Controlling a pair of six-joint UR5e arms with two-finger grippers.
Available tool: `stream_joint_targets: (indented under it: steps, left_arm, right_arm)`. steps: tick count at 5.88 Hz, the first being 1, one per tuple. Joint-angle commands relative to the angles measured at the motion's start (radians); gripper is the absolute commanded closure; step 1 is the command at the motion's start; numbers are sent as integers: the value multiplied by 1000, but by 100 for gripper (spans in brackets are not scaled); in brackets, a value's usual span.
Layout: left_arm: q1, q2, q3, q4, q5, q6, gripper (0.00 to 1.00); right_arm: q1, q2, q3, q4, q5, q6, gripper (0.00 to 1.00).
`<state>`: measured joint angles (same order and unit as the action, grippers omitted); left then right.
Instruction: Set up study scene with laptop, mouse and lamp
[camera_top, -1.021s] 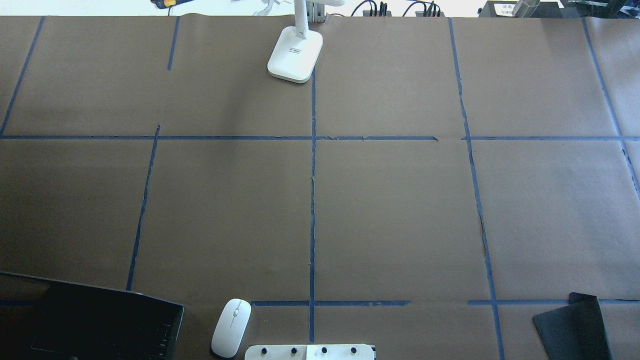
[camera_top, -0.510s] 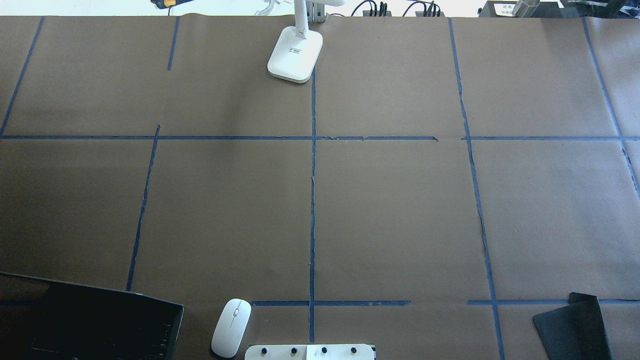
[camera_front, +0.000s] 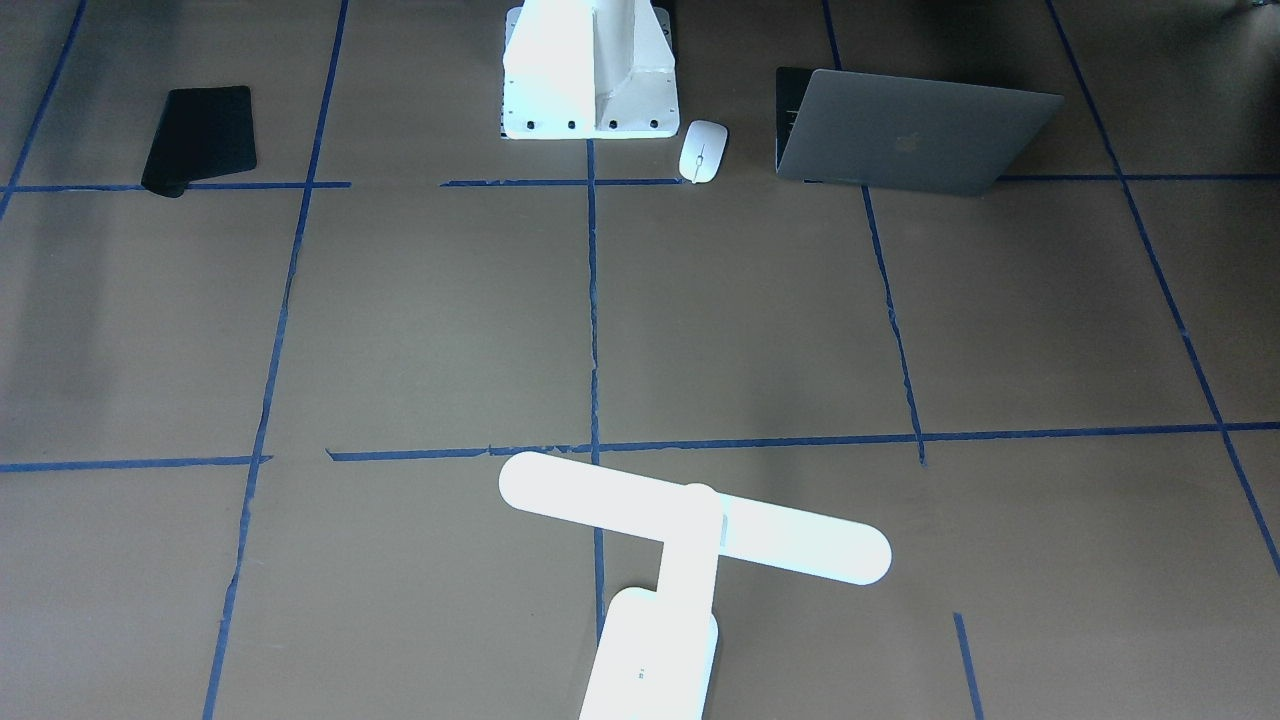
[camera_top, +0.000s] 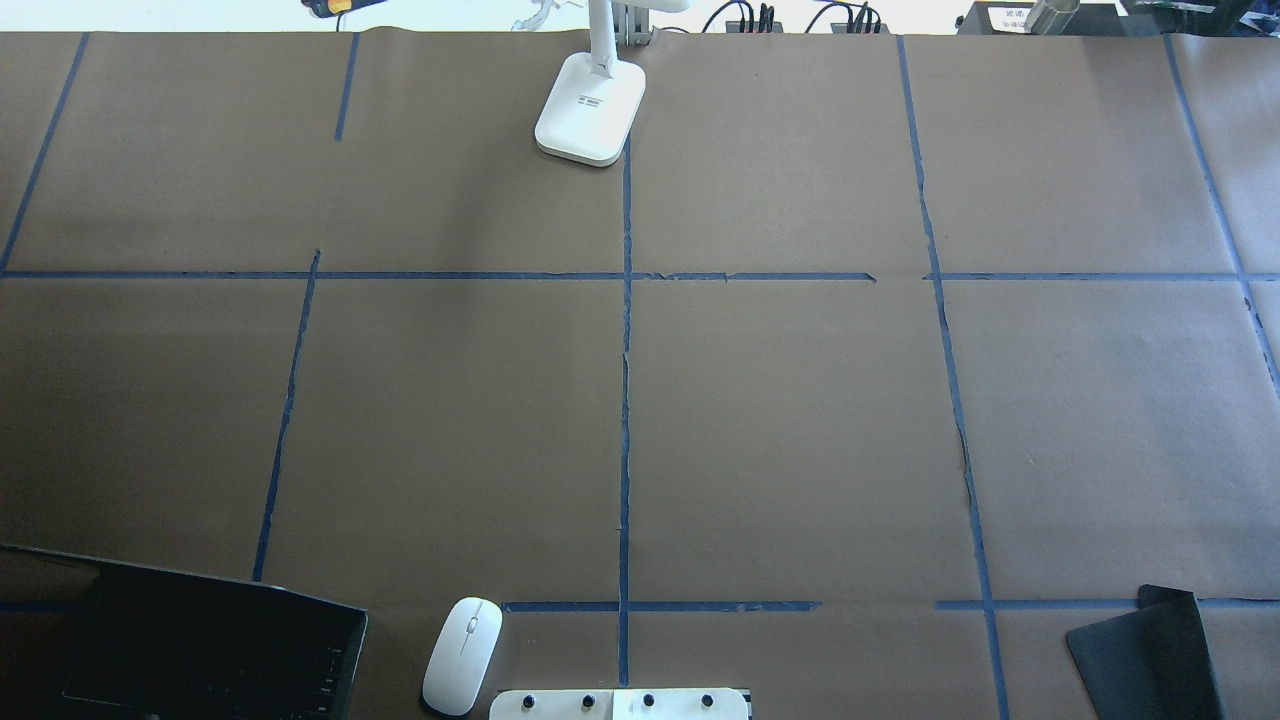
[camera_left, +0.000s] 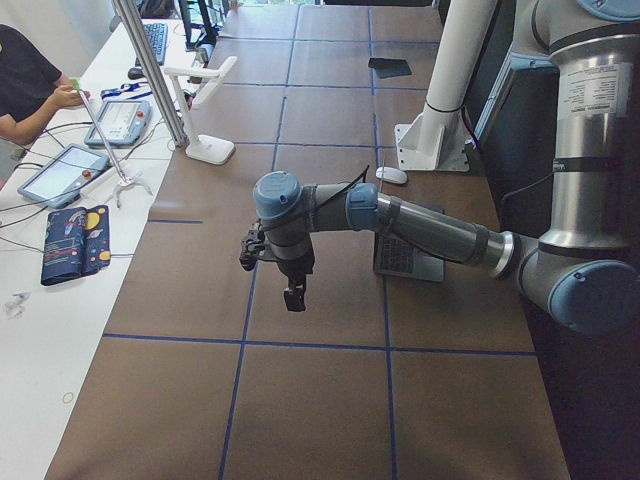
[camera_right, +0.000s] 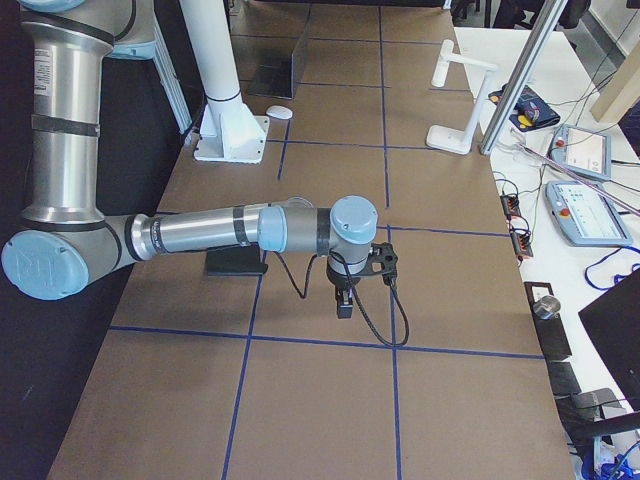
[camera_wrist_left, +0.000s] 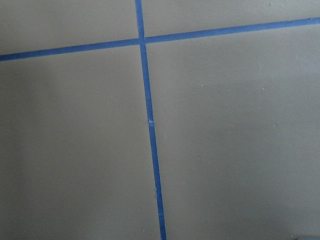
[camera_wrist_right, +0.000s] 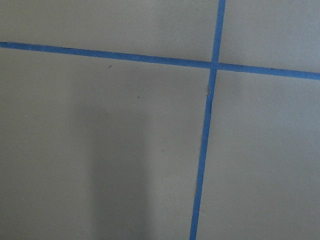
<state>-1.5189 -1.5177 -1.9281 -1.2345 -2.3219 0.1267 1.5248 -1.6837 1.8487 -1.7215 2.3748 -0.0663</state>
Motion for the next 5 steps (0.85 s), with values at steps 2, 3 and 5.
stream_joint_targets:
  steps: [2, 3, 5]
  left_arm:
    - [125, 10, -87, -51, -125, -59, 0]
    - [193, 20, -183, -49, -128, -235, 0]
    - [334, 40, -354, -51, -100, -762, 0]
  right_arm:
    - [-2, -1, 0, 20, 6, -1, 0]
    - [-2, -2, -3, 19, 13, -1, 0]
    - [-9, 2, -2, 22, 15, -3, 0]
